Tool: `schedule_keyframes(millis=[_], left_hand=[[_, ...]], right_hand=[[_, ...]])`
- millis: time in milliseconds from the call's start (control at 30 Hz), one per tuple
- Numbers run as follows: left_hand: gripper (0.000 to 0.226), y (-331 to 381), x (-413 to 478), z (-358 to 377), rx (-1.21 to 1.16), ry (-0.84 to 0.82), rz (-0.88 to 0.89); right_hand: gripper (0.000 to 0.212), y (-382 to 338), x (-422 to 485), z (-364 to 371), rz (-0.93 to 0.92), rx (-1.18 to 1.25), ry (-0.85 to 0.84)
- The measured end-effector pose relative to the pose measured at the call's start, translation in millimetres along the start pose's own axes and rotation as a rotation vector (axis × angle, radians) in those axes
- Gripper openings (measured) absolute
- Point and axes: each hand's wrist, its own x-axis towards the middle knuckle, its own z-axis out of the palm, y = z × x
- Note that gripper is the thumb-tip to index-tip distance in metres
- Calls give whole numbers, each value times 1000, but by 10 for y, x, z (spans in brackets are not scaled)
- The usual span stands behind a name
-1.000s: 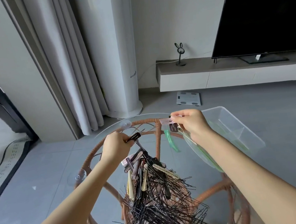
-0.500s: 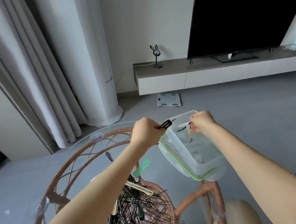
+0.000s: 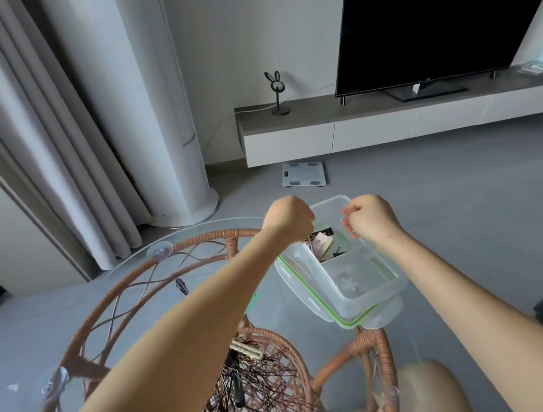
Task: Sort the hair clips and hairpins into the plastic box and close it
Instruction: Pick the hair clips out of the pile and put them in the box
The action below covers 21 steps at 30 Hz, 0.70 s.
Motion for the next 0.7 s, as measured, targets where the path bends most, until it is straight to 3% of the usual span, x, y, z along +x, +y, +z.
schedule_keyframes(millis=[167, 267, 400, 500, 600, 700], left_hand=[[23, -628, -501, -467, 21, 124, -42], [25, -1178, -837, -605, 128, 79, -194], [41, -1808, -1308, -600, 319, -25, -360], [59, -2055, -1553, -455, 223, -65, -469], [76, -2085, -1577, -321, 130, -65, -454], [69, -2063, -1497, -296, 106, -55, -421]], right_hand=[[26, -365, -494, 180, -115, 186, -234], [11, -464, -789, 455, -205, 57, -444], [56, -468, -990, 1011, -298, -418, -589], [83, -463, -1043, 1401, -263, -571, -567], [94, -551, -1107, 1709, -294, -611, -537], [84, -670, -1194, 1892, -354, -654, -571]])
